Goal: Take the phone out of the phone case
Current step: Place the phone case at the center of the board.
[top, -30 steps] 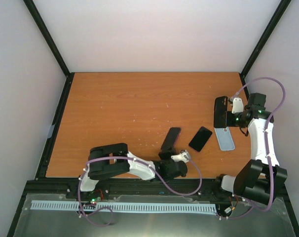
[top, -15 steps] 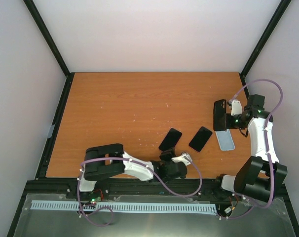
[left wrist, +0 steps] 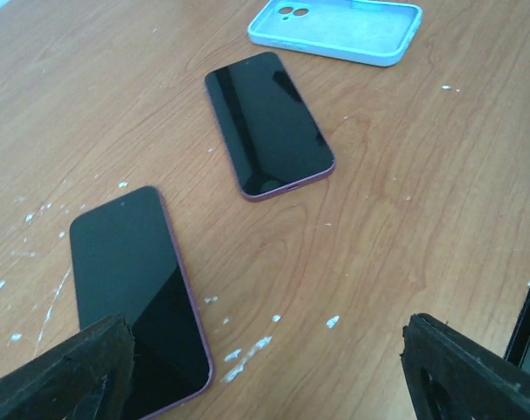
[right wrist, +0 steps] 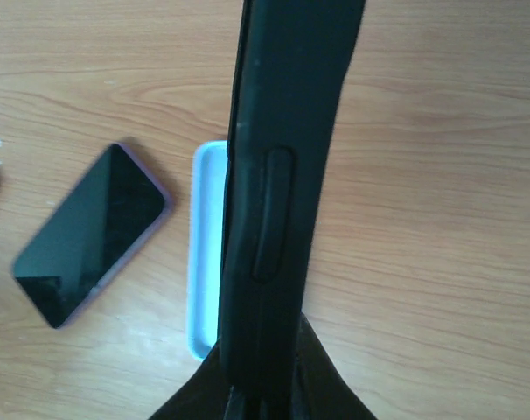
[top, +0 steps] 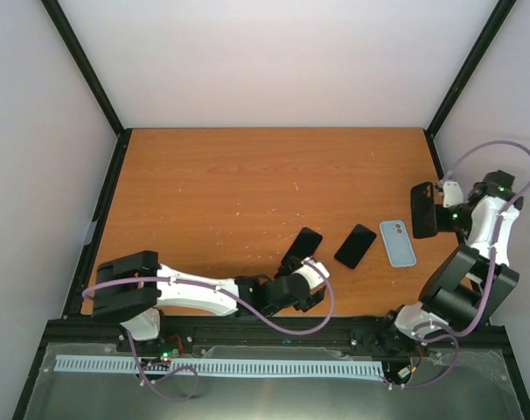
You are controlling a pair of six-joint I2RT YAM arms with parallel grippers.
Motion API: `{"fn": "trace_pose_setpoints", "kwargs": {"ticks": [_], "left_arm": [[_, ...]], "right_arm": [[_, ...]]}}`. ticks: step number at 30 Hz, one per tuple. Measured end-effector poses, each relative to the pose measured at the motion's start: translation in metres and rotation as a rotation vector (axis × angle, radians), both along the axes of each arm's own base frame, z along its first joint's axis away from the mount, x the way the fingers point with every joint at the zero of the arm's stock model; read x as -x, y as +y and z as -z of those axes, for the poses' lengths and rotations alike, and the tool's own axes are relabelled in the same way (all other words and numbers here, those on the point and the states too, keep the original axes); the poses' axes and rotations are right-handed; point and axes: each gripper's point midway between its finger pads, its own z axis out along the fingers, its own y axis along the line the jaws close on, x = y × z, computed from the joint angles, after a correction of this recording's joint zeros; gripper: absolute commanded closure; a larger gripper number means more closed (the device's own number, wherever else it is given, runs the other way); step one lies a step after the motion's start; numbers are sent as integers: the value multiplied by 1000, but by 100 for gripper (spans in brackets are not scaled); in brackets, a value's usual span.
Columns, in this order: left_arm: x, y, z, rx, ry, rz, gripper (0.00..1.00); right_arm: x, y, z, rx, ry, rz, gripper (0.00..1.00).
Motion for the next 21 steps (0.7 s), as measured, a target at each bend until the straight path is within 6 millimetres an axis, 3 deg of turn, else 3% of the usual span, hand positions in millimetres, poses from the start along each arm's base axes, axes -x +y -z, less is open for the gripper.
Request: {"fn": "trace_pose_setpoints", "kwargs": {"ticks": [5,8,15,21], "left_arm": [[-15,23,-5,77,84,-53,13],[-25,37,-11,122,103,-86,13],[-25,39,-22,190,120,-89,13],[-21,50,-20,202,135,-98,12]], "right_arm": [[3,-50,5,32,51,23,97],[8,-70,18,39,109,11,97],[24,-73,57,-11,271,-48,97],[21,-78,75,-39,312,-107,97]]}}
